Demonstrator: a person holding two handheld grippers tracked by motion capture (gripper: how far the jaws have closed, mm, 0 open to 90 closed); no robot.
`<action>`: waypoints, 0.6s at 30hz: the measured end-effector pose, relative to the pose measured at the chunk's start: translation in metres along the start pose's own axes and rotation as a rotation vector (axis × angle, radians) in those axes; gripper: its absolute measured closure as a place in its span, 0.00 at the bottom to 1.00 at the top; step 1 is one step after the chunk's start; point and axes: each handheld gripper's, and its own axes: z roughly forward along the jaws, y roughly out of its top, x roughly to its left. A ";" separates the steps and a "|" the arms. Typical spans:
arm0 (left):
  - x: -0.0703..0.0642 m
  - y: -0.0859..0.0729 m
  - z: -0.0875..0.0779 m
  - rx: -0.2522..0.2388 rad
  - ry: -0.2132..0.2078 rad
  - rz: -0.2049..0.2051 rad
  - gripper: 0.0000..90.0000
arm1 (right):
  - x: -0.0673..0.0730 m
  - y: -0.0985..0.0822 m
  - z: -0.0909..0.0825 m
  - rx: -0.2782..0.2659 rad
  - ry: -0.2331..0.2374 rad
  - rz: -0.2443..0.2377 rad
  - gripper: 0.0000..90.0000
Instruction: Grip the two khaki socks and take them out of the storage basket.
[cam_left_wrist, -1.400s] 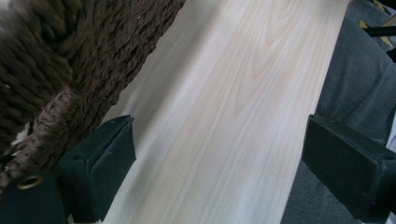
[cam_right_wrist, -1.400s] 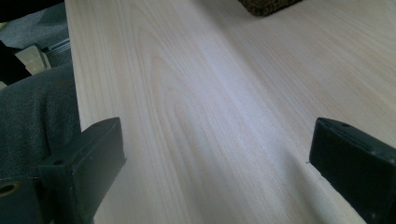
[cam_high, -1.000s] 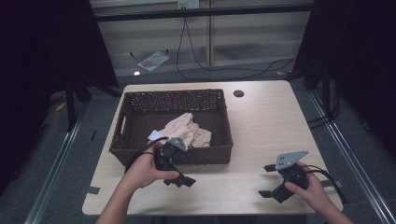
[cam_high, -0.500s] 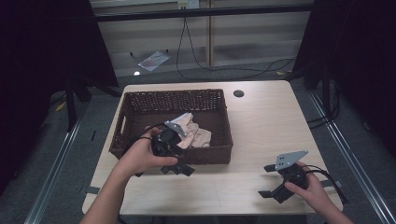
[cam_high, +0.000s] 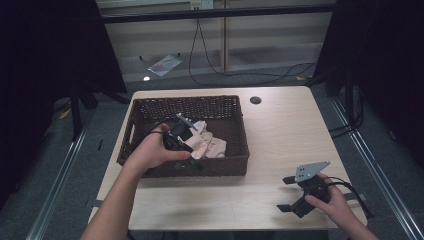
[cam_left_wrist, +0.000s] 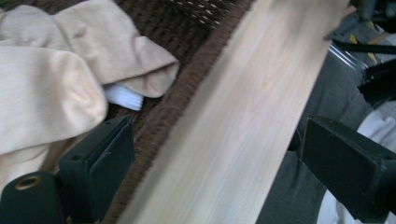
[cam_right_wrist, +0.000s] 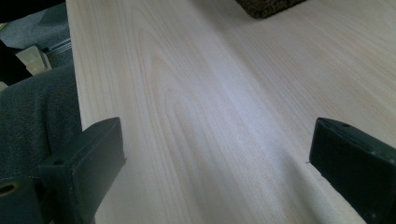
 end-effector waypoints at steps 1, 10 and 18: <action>0.000 0.000 0.000 0.000 0.000 0.000 0.11 | 0.000 0.000 0.000 -0.001 0.001 0.000 0.03; 0.026 0.007 0.001 0.011 0.053 -0.099 0.11 | 0.000 0.000 0.000 0.000 0.002 0.000 0.03; 0.042 0.010 0.009 0.018 0.074 -0.138 0.11 | 0.000 0.000 0.000 -0.001 0.000 -0.002 0.03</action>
